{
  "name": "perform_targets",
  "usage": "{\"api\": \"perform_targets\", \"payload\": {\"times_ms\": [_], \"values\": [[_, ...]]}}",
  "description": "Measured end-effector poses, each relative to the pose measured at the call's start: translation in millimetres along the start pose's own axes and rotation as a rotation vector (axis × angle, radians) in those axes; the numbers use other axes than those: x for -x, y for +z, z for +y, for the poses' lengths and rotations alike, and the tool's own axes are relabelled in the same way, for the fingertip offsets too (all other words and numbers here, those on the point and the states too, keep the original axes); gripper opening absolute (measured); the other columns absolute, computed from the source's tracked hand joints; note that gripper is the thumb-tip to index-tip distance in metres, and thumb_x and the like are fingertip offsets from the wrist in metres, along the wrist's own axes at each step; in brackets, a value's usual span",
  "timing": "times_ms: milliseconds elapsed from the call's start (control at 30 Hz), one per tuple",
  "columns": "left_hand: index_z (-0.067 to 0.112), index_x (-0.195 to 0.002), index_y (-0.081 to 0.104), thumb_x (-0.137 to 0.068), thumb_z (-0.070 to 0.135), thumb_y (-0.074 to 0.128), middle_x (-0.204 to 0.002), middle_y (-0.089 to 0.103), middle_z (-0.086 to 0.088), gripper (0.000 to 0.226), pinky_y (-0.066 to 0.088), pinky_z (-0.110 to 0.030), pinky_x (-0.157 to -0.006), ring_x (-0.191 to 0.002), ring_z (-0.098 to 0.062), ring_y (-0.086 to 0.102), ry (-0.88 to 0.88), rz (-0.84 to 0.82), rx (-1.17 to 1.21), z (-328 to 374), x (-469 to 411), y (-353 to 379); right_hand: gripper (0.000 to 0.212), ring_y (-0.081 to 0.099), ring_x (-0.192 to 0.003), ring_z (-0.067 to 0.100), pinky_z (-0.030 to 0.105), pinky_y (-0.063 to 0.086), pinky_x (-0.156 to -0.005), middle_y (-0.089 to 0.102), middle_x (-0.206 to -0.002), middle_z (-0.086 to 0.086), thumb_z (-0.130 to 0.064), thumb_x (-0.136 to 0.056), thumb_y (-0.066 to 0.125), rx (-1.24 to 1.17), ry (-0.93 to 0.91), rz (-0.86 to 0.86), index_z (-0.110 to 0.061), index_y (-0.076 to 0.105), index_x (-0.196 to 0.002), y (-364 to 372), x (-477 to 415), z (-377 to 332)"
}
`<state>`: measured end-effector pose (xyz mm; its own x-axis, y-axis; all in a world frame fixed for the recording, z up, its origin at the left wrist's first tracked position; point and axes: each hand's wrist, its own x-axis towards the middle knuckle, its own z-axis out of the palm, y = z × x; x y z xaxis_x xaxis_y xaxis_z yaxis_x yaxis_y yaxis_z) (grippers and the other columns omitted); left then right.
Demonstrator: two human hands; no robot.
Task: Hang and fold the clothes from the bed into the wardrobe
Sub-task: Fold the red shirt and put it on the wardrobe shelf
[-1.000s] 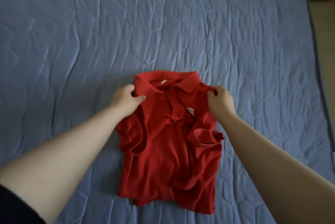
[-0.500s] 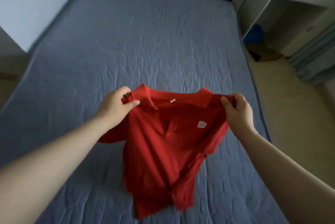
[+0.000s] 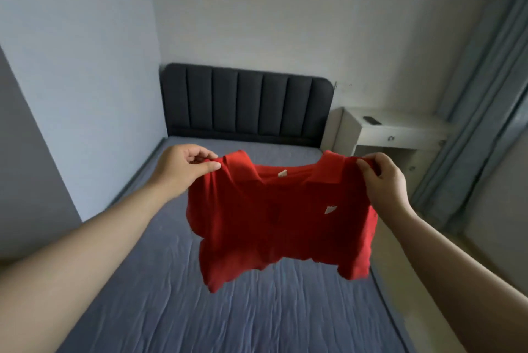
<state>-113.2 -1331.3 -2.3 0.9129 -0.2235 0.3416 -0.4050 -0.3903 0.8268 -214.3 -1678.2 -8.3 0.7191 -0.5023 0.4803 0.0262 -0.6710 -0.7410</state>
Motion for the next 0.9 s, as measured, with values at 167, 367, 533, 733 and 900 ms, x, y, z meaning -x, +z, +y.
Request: {"api": "perform_targets", "payload": {"times_ms": [167, 367, 533, 733, 900], "values": [[0.030, -0.083, 0.076, -0.079, 0.017, 0.075, -0.084, 0.075, 0.007, 0.013, 0.052, -0.028, -0.084, -0.085, -0.010, 0.070, 0.050, -0.016, 0.066, 68, -5, -45, 0.015, 0.053, -0.078, 0.024, 0.025, 0.030, -0.064, 0.060, -0.083, 0.009, -0.017, -0.095, 0.054, -0.038, 0.039, 0.186, -0.005, 0.062, -0.098, -56, -27, -51], [0.034, -0.080, 0.076, -0.077, 0.019, 0.077, -0.085, 0.075, 0.006, 0.016, 0.053, -0.029, -0.085, -0.087, -0.011, 0.070, 0.082, -0.006, 0.079, 106, 0, -65, 0.018, 0.055, -0.093, 0.029, 0.028, 0.033, -0.076, 0.063, -0.098, 0.017, -0.016, -0.096, 0.049, -0.064, 0.144, 0.263, -0.004, 0.061, -0.103, -94, -26, -66], [0.027, -0.083, 0.076, -0.078, 0.007, 0.075, -0.086, 0.075, 0.002, 0.021, 0.052, -0.027, -0.084, -0.087, -0.012, 0.070, 0.081, -0.167, 0.000, 124, 10, -74, 0.013, 0.062, -0.090, 0.024, 0.028, 0.040, -0.073, 0.070, -0.090, 0.005, -0.024, -0.087, 0.067, 0.042, 0.078, 0.022, -0.011, 0.070, -0.090, -123, -16, -66], [0.029, -0.078, 0.076, -0.082, 0.011, 0.072, -0.080, 0.074, 0.009, 0.018, 0.047, -0.019, -0.076, -0.079, -0.004, 0.068, 0.085, -0.106, -0.100, 124, 22, -67, 0.011, 0.059, -0.066, -0.001, 0.019, 0.042, -0.061, 0.069, -0.069, -0.011, -0.028, -0.084, 0.072, -0.071, 0.060, -0.064, -0.030, 0.071, -0.072, -138, 0, -62], [0.027, -0.081, 0.068, -0.093, 0.020, 0.058, -0.078, 0.069, 0.005, 0.017, 0.045, -0.023, -0.069, -0.075, -0.010, 0.062, 0.065, -0.024, -0.142, 113, 44, -43, 0.024, 0.050, -0.060, 0.014, 0.028, 0.039, -0.056, 0.063, -0.071, 0.007, -0.033, -0.093, 0.058, -0.076, 0.129, -0.067, -0.014, 0.066, -0.082, -122, 13, -47]]}}
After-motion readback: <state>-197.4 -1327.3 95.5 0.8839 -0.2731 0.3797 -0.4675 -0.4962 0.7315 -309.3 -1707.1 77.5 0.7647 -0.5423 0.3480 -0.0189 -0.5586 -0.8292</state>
